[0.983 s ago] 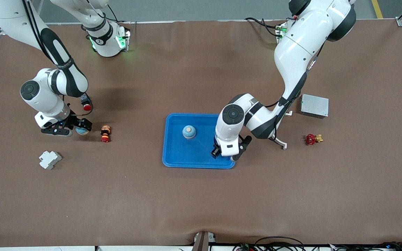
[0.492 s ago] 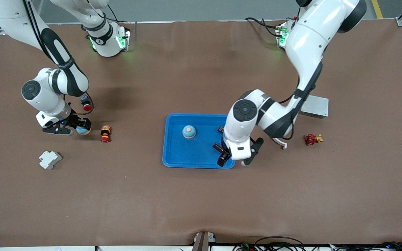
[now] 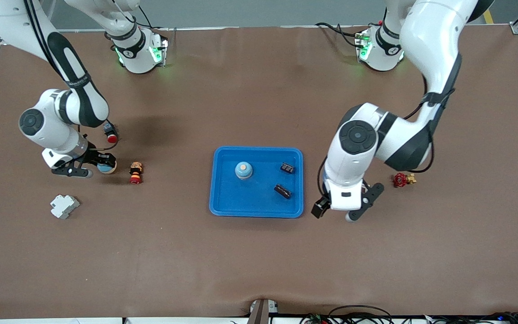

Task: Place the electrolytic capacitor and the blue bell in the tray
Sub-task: 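Release the capacitor in the tray while the right gripper lifts the bell, then carry the bell over the tray while the left gripper returns to rest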

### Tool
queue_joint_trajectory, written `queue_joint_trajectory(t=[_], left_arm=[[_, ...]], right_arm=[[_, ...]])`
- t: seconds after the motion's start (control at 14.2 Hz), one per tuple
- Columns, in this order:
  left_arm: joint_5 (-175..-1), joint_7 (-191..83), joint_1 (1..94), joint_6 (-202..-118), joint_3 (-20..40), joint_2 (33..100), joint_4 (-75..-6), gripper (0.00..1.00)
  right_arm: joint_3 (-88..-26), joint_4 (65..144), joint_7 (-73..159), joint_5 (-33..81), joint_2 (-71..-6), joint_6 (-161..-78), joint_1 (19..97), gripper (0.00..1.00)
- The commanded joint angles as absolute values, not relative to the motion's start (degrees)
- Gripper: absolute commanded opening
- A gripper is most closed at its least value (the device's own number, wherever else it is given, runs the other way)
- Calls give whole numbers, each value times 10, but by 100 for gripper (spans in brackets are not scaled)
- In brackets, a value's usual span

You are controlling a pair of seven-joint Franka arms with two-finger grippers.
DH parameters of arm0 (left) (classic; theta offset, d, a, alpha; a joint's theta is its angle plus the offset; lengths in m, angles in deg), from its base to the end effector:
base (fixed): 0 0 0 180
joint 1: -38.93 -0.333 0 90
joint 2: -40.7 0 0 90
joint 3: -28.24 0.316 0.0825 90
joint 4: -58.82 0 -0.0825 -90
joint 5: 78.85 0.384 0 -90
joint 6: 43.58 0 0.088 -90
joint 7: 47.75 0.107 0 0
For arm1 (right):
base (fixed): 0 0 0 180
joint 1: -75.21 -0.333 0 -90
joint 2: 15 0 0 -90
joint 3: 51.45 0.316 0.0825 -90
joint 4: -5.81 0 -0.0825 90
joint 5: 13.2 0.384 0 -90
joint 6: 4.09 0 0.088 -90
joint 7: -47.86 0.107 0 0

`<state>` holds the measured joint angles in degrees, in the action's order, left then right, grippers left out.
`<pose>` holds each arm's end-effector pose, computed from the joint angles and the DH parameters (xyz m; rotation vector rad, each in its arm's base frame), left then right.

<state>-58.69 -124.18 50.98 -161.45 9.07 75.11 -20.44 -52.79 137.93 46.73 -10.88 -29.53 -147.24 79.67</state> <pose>0.6552 -0.3166 0.3859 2.9307 1.0788 0.2712 0.5178 -0.0531 0.2306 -3.1141 0.1778 0.0932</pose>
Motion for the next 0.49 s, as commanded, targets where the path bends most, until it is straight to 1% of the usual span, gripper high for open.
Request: queue_joint_trajectory(t=[0.0,0.07,0.14,0.42], left_arm=[[-618,-1154,480,-1585,83,698,-221,100],[-625,-1133,469,-1578,83,682,-222,100],[-626,-1104,454,-1558,81,673,-221,100],[-633,-1011,419,-1509,80,639,-219,100]], right_arm=[[-528,1318,535,-97,-259,-1355,756,0],[-528,1301,563,-96,-255,-1330,743,0],[-527,1292,602,-96,-249,-1321,728,0],[-528,1250,773,-96,-251,-1313,634,0]])
